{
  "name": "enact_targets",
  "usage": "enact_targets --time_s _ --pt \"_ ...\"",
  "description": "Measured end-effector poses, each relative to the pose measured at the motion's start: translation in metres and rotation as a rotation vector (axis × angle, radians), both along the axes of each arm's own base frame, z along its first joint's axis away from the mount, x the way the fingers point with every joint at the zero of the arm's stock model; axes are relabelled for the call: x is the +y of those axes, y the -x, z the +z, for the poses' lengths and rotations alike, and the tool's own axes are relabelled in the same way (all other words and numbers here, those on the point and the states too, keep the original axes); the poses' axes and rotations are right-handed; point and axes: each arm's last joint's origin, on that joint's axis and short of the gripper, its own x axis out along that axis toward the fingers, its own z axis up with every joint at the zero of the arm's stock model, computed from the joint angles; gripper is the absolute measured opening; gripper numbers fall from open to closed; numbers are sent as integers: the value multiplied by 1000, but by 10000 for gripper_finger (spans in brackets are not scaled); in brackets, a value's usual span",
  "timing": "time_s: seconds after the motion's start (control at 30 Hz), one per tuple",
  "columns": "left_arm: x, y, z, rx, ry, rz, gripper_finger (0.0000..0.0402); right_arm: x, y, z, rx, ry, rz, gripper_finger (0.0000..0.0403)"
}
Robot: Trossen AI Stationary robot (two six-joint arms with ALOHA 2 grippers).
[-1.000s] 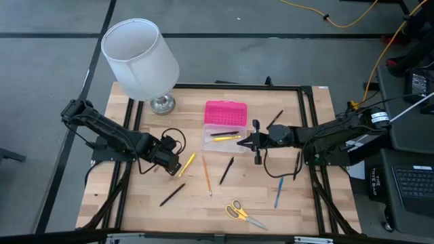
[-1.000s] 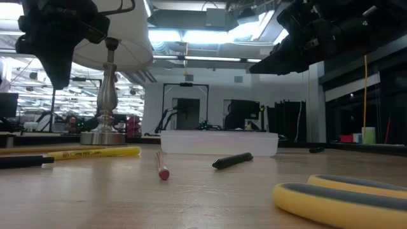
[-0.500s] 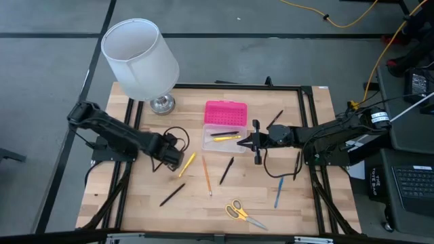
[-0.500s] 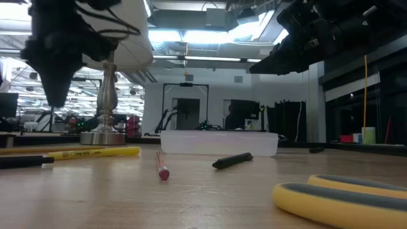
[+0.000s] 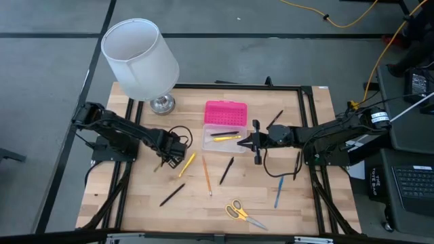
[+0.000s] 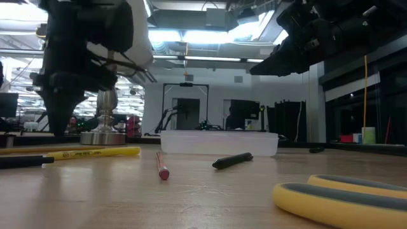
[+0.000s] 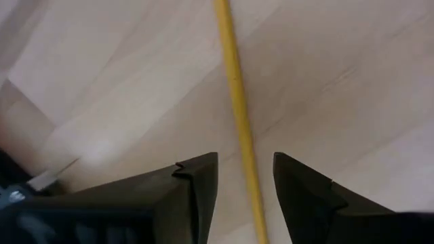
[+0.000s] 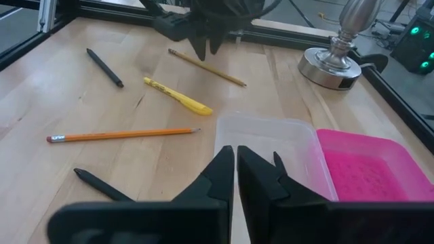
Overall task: Pick & place school supplies into a supply box
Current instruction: Put the yellow pencil into the pink supply box
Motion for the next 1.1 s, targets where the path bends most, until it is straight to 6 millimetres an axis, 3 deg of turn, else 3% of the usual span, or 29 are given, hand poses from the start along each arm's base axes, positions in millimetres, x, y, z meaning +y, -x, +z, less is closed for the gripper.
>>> enact_targets --time_s 0.43,1.1 --pt "8 10 -28 -55 41 36 134 0 0 0 0 0 0 26" --pt "7 9 -30 -66 68 37 116 1 0 0 -1 -15 22 26"
